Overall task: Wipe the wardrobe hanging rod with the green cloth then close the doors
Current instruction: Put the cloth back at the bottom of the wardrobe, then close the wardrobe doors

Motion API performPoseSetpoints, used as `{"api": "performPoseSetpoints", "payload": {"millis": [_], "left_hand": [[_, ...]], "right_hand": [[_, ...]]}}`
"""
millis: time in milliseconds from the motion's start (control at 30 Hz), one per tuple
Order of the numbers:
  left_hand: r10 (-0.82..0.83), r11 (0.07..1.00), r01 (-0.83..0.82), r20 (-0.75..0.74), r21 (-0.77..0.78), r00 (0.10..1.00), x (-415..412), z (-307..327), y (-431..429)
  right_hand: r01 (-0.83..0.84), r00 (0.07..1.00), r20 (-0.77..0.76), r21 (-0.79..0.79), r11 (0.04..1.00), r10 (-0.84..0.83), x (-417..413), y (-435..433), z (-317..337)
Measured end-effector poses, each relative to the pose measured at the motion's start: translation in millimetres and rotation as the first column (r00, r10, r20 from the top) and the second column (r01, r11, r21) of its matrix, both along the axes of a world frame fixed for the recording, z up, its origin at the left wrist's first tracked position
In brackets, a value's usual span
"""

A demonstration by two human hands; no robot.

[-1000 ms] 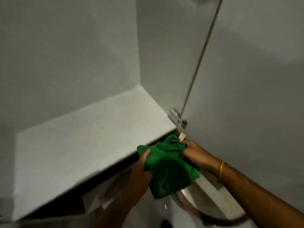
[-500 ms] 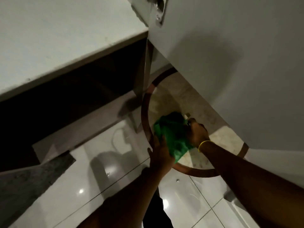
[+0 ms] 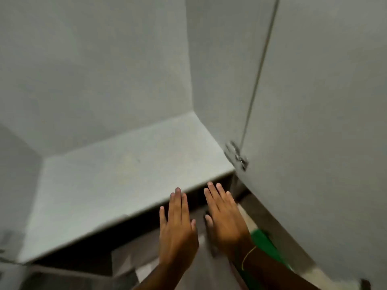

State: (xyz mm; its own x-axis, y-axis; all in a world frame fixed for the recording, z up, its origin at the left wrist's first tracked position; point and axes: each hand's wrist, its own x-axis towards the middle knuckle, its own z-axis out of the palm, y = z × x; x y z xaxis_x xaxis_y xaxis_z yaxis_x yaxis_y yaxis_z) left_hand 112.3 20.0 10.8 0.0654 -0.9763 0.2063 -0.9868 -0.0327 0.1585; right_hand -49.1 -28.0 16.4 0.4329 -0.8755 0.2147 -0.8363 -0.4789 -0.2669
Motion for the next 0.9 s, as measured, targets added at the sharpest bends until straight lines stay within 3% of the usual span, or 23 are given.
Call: {"api": "performPoseSetpoints", "payload": {"millis": [133,267,400,433,600,733,800,900], "left_hand": [[0.071,0.951,-0.05,0.056,-0.307,0.996,59.6,186.5,-38.6],[0.099,0.801,-0.036,0.074,-0.597,0.992,103.0,377.6,-53.9],[0.027,0.626,0.04,0.073,-0.779,0.997,122.4,535.0,-43.7],[0.014,0.617,0.06,0.088,-0.784,0.996,124.0,554.6,-44.5],[-0.163,0.524,0.302,0.254,-0.796,0.953,91.4,631.7,-37.5],[-0.349,0.429,0.562,0.444,-0.707,0.825,12.5,655.4,-42.4],[-0.425,0.354,0.699,0.558,-0.622,0.712,-39.5,658.7,-41.2],[-0.483,0.207,0.868,0.725,-0.45,0.491,-124.3,658.4,-33.1]], "right_hand": [[-0.034,0.993,0.096,-0.334,0.942,0.07,77.0,-50.6,187.8],[-0.006,0.976,0.171,-0.589,0.808,0.132,116.2,-68.2,388.8],[0.048,0.944,0.25,-0.748,0.662,0.214,118.1,-49.3,547.2],[0.044,0.945,0.243,-0.76,0.649,0.22,118.1,-48.2,568.3],[0.132,0.93,0.296,-0.822,0.554,0.217,75.3,-10.6,638.1],[0.404,0.859,0.505,-0.773,0.489,0.088,-7.9,26.4,625.0],[0.572,0.775,0.632,-0.7,0.428,0.0,-56.6,49.2,604.9],[0.808,0.555,0.825,-0.502,0.307,-0.111,-127.1,84.2,566.8]]}}
